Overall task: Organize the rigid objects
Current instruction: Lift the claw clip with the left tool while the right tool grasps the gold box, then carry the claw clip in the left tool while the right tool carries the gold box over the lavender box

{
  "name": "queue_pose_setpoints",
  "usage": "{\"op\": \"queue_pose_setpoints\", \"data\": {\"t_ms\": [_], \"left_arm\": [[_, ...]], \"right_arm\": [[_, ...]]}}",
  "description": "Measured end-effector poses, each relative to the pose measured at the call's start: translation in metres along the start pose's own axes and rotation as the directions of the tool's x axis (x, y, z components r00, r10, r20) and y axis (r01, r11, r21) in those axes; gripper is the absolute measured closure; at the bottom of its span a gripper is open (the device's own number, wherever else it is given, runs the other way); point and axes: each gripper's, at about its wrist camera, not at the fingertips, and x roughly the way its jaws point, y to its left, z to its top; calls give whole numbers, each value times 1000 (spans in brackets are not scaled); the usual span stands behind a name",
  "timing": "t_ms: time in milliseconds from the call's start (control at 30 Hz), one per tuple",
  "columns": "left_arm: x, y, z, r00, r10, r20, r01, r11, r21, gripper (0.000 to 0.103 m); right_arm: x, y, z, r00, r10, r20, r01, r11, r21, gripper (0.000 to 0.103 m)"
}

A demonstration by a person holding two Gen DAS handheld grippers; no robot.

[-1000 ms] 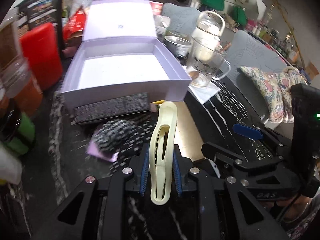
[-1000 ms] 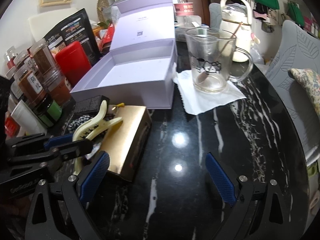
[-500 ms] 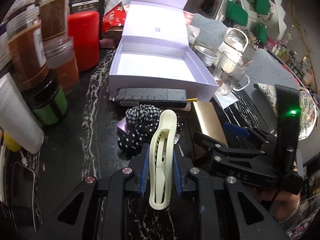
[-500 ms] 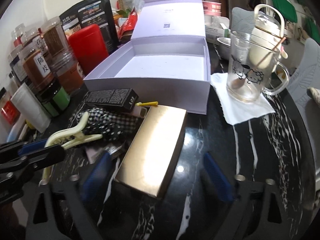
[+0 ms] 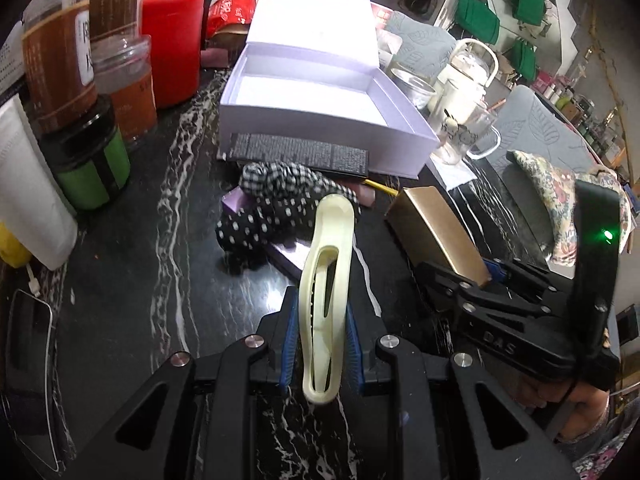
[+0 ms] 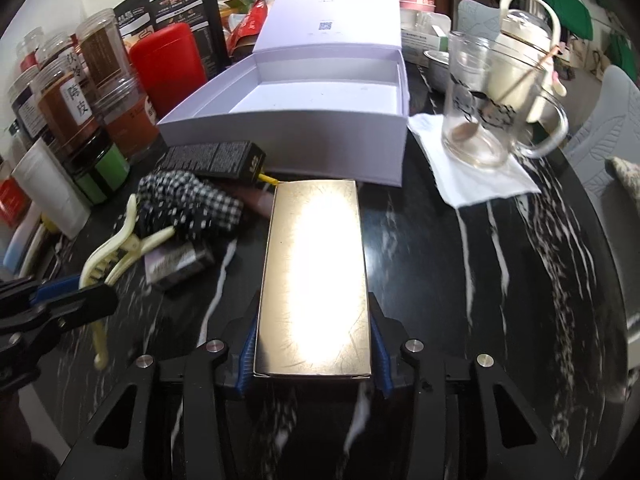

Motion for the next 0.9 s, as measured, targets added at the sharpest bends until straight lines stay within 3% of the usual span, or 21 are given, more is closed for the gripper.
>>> {"op": "queue_pose_setpoints", "data": {"t_ms": [500,667,900], "left_arm": [[15,-6,-24,995,-9,-98,9,1000,-2,81],[18,-8,-23,996,12,-85,-11,1000,8,81],[20,-5,-19,998,24,-65,-24,1000,-7,81]], "right_arm": [[-33,0,-44,1000,-8,-9,7,1000,-23,55],[-31,0,-45,1000,-13,-3,13,1000,-14,48],[-24,4,-40,1000,-10,3,10,1000,-25,48]]}}
